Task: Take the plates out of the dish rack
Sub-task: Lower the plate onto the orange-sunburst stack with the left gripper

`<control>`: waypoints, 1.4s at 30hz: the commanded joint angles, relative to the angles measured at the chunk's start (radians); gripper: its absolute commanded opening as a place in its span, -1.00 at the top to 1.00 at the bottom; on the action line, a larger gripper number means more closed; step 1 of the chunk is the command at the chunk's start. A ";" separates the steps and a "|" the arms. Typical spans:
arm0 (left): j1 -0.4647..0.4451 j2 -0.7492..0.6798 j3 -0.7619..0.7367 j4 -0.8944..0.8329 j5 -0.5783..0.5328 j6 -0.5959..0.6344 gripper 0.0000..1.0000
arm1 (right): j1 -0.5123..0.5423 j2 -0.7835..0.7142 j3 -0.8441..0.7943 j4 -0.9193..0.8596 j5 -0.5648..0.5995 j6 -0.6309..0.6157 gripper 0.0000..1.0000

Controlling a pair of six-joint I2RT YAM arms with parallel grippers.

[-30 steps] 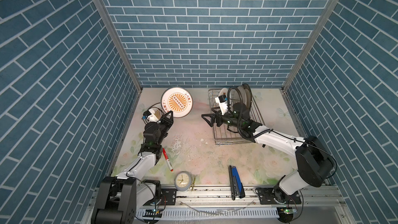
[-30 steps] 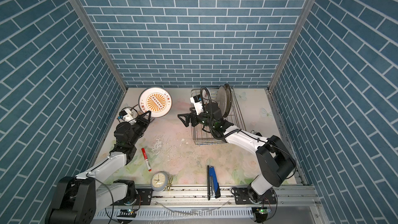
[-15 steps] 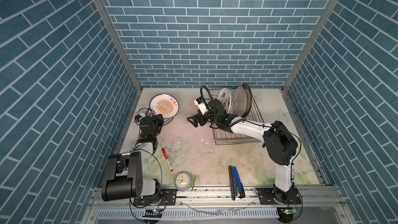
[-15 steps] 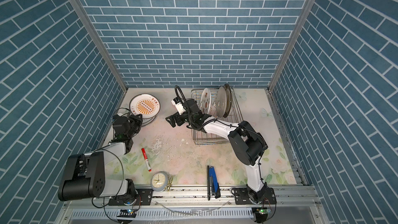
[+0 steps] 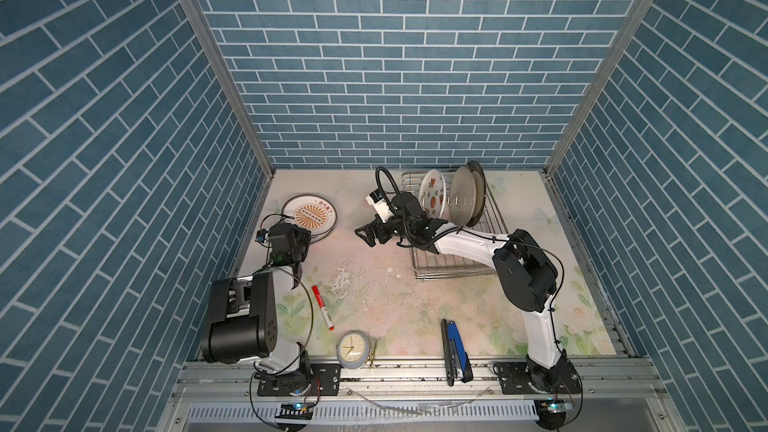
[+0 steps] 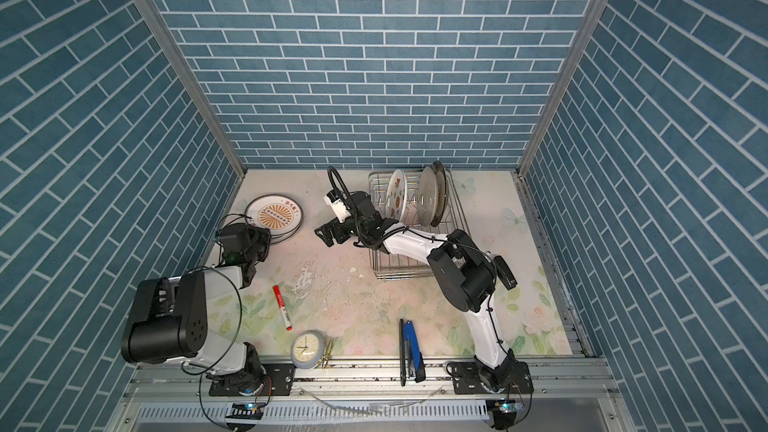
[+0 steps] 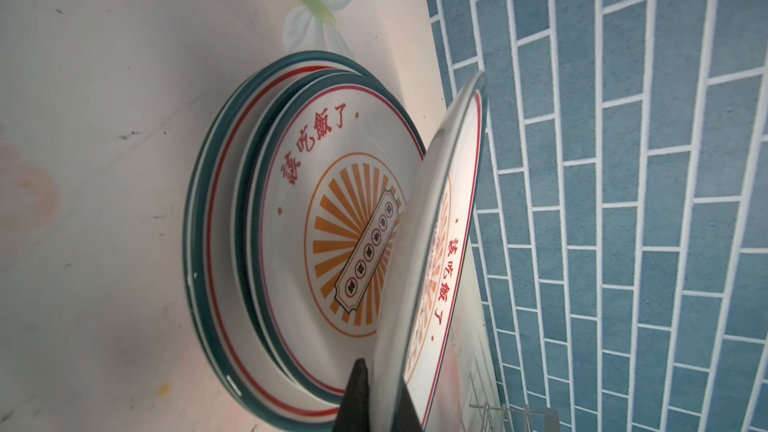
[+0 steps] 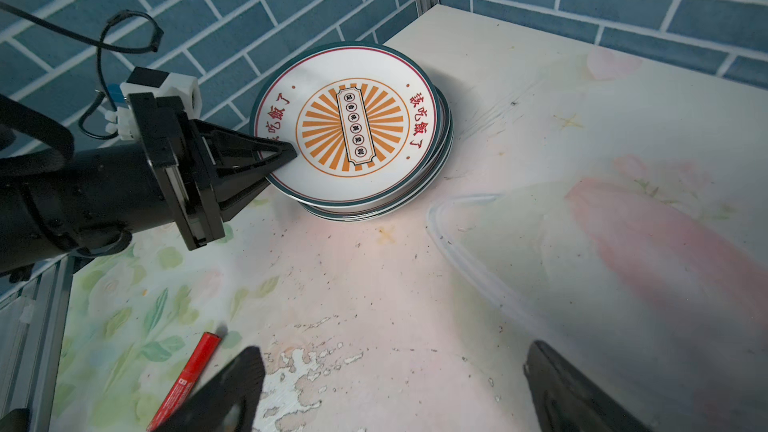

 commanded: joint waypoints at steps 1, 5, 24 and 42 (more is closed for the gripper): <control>0.011 0.009 0.037 0.012 -0.018 -0.002 1.00 | 0.009 0.025 0.045 -0.016 -0.010 -0.038 -0.98; 0.018 0.033 0.036 0.016 -0.017 -0.005 0.92 | 0.014 0.030 0.044 -0.016 -0.008 -0.038 -0.98; 0.052 0.125 0.039 0.051 0.048 -0.016 0.44 | 0.018 0.074 0.079 -0.013 0.005 -0.024 -0.98; 0.047 0.022 0.072 -0.188 0.001 0.021 -0.03 | 0.019 0.057 0.055 -0.006 0.053 -0.021 -0.98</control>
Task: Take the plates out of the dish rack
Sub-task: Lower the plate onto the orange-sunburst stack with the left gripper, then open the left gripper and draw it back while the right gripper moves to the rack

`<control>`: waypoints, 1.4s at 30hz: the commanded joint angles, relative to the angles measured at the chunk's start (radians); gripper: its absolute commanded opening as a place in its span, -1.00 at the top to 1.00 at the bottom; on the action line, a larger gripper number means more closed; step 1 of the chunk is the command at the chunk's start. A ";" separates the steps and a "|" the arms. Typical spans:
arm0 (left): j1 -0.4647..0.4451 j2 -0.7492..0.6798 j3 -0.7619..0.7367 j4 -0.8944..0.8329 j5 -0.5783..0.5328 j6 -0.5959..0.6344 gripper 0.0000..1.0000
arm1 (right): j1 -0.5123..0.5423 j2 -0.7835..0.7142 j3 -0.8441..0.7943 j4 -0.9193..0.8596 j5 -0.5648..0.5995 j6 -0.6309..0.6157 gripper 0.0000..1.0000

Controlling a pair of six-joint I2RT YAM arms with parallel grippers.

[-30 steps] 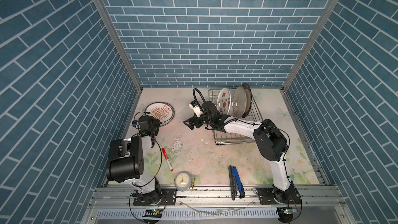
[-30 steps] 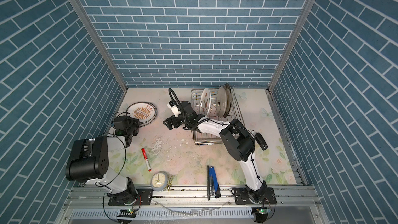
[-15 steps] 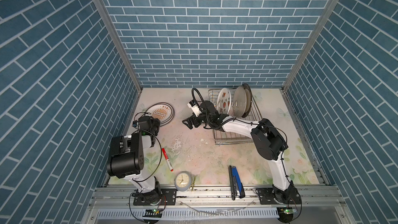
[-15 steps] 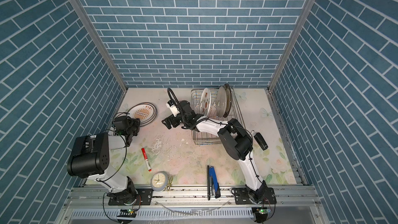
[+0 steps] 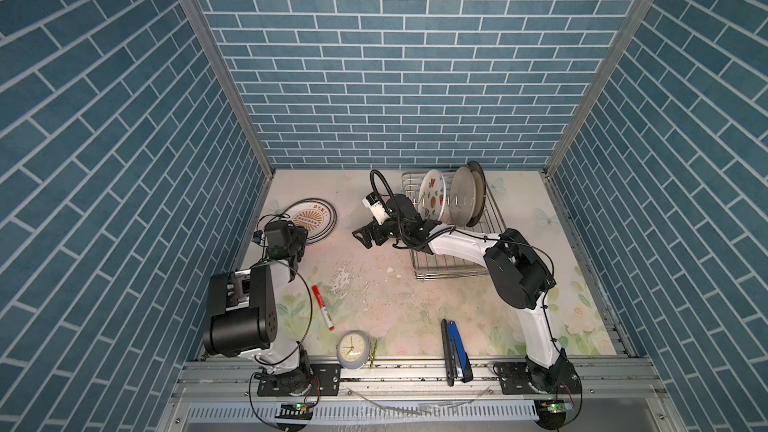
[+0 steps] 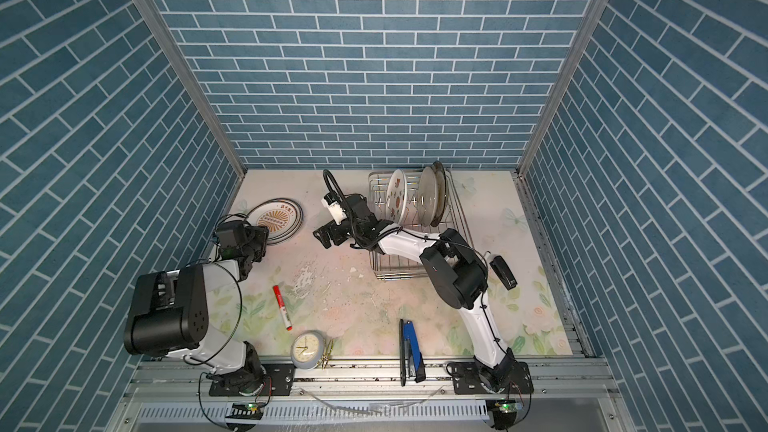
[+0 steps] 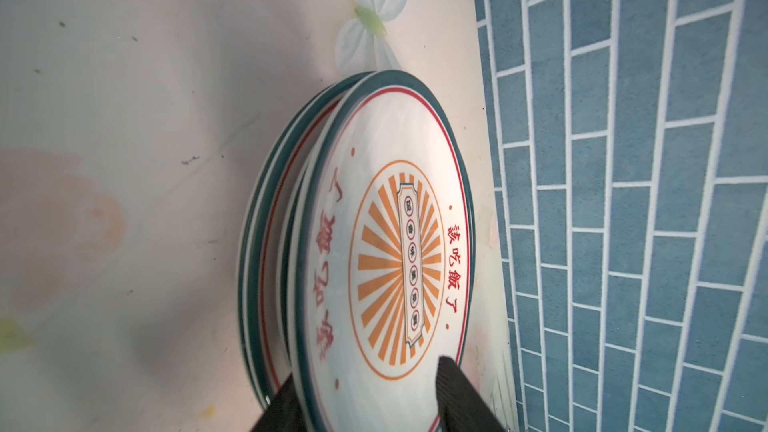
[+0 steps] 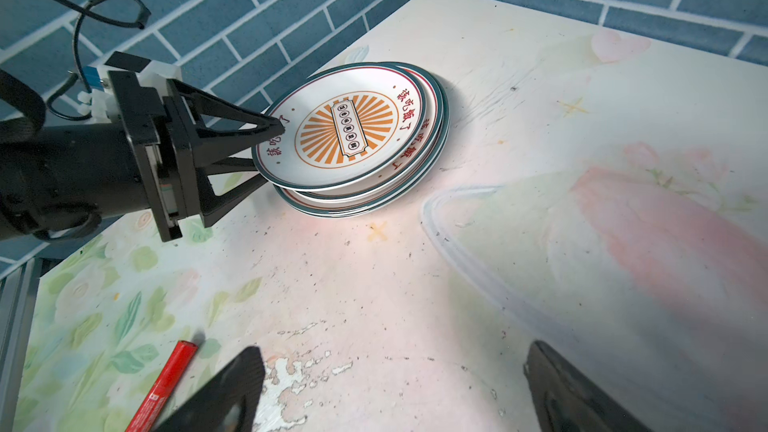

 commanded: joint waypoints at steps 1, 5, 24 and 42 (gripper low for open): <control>0.003 -0.014 0.022 -0.076 -0.015 0.025 -0.02 | 0.006 -0.001 0.009 0.002 0.018 -0.021 -0.98; -0.005 -0.057 0.022 -0.120 -0.040 0.040 -0.02 | 0.006 0.001 0.010 0.004 0.019 -0.021 -0.98; -0.053 -0.107 0.022 -0.073 0.020 0.060 -0.03 | 0.007 -0.048 -0.049 0.022 0.042 -0.028 -0.98; -0.477 -0.583 -0.068 -0.143 -0.216 0.350 -0.99 | 0.063 -0.372 -0.245 -0.031 0.460 -0.053 -0.98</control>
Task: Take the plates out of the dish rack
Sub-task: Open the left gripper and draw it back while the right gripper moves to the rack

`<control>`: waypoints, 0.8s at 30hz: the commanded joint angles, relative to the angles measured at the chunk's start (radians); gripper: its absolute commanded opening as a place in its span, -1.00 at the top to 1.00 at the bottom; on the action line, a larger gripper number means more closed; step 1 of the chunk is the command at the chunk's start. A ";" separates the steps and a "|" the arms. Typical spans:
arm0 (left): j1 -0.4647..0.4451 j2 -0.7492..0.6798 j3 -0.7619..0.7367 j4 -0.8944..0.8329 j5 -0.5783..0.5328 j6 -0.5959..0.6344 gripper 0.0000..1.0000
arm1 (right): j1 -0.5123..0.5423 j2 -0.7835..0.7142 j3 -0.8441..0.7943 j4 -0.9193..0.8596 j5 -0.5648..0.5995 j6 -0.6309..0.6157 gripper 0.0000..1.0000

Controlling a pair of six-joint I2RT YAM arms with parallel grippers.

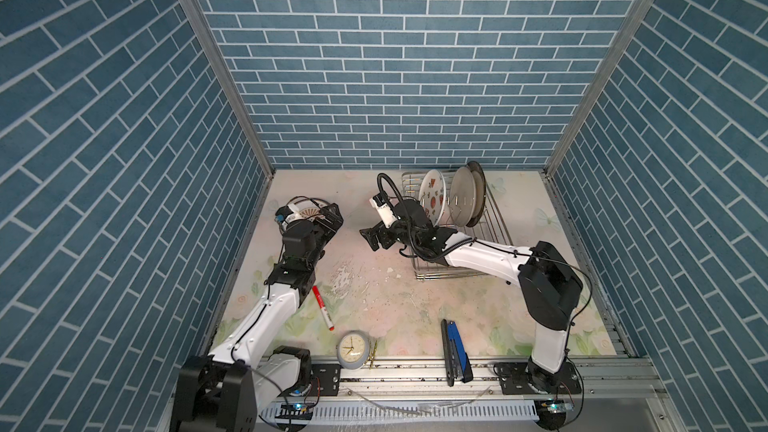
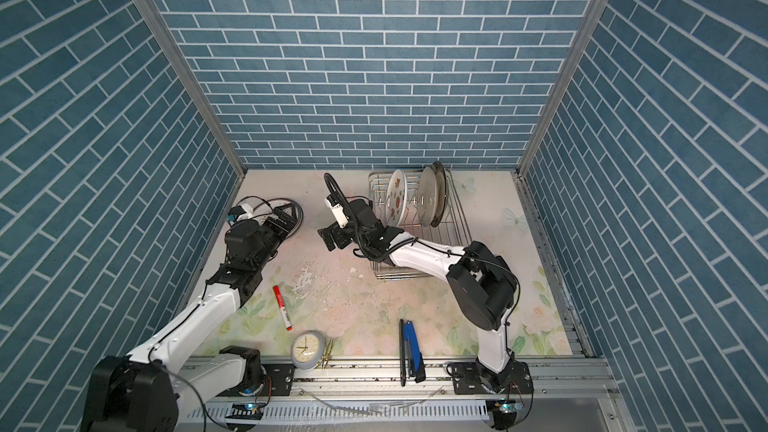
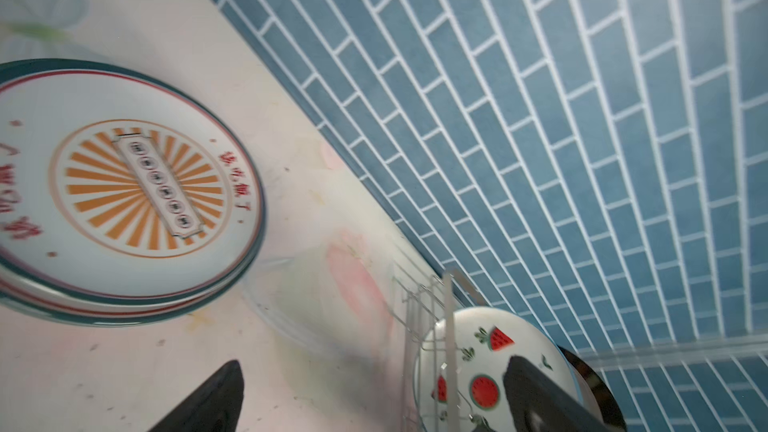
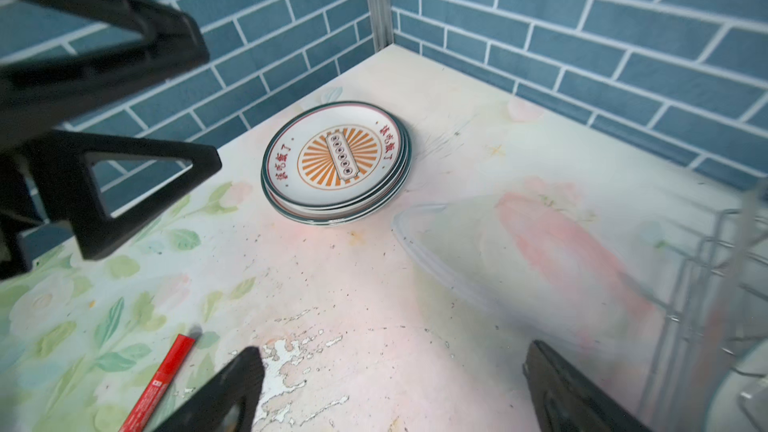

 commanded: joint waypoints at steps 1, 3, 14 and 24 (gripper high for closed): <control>-0.085 -0.071 -0.050 0.012 -0.057 0.101 -0.99 | -0.003 -0.093 -0.062 -0.020 0.207 0.013 -0.98; -0.155 -0.111 -0.091 0.080 -0.061 0.135 -0.99 | -0.003 -0.152 -0.119 0.008 0.247 0.021 -0.98; -0.417 -0.027 -0.094 0.357 0.196 0.243 -0.99 | -0.044 -0.420 -0.285 -0.005 0.514 -0.039 -0.98; -0.578 0.083 -0.011 0.380 0.167 0.345 -0.99 | -0.270 -0.565 -0.301 -0.149 0.453 0.015 -0.98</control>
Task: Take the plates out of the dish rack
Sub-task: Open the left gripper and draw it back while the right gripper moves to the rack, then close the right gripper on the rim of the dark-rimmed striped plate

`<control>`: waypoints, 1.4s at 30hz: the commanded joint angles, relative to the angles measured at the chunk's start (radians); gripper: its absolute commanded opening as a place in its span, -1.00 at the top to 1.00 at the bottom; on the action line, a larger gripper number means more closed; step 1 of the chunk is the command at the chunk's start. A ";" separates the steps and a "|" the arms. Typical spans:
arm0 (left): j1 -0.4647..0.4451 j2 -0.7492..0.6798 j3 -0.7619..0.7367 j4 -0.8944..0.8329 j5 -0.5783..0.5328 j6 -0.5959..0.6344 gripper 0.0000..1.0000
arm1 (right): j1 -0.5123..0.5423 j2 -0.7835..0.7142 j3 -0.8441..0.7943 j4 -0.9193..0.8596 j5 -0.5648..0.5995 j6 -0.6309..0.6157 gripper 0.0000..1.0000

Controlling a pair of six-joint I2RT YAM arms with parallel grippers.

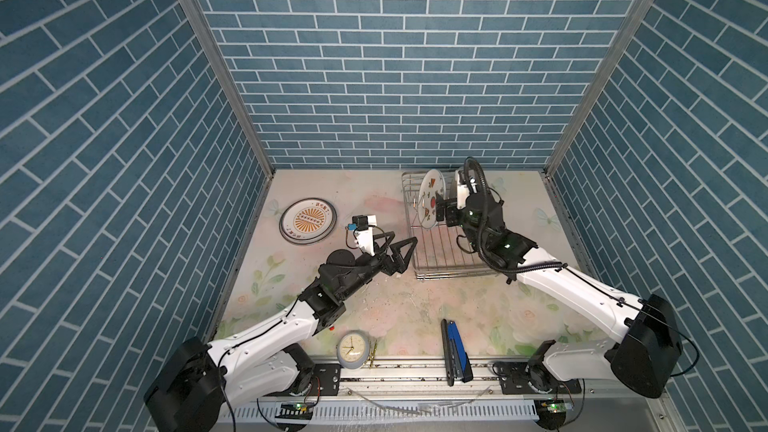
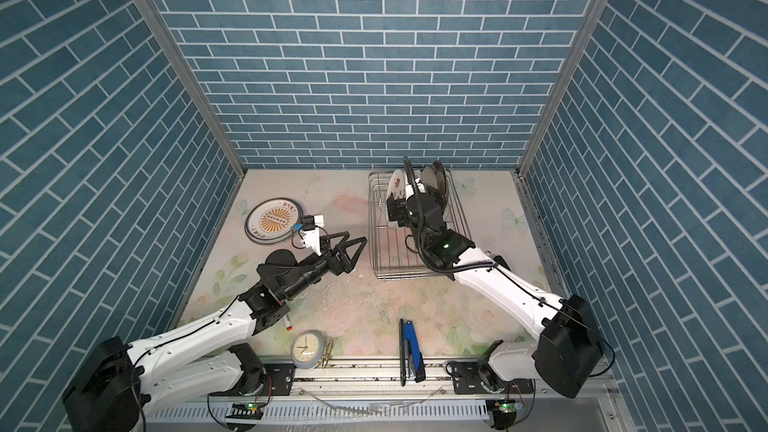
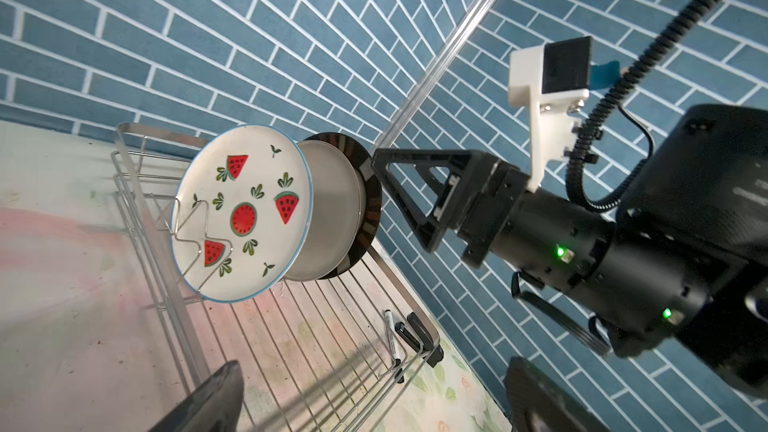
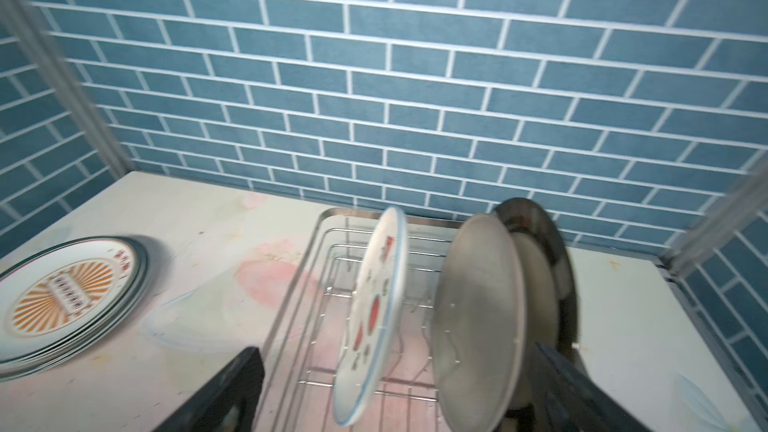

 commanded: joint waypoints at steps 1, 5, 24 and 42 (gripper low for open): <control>-0.037 0.045 0.065 0.016 0.022 0.064 -0.99 | -0.056 -0.060 -0.019 -0.062 0.000 0.029 -0.98; -0.049 0.099 0.086 0.034 0.022 0.056 -0.99 | -0.156 -0.057 0.031 -0.144 -0.028 0.062 -0.97; -0.065 0.272 0.164 0.081 0.034 0.028 -0.99 | -0.341 0.172 0.212 -0.206 -0.154 0.116 -0.50; -0.065 0.299 0.193 0.041 0.033 0.034 -0.99 | -0.344 0.322 0.324 -0.260 -0.106 0.076 0.27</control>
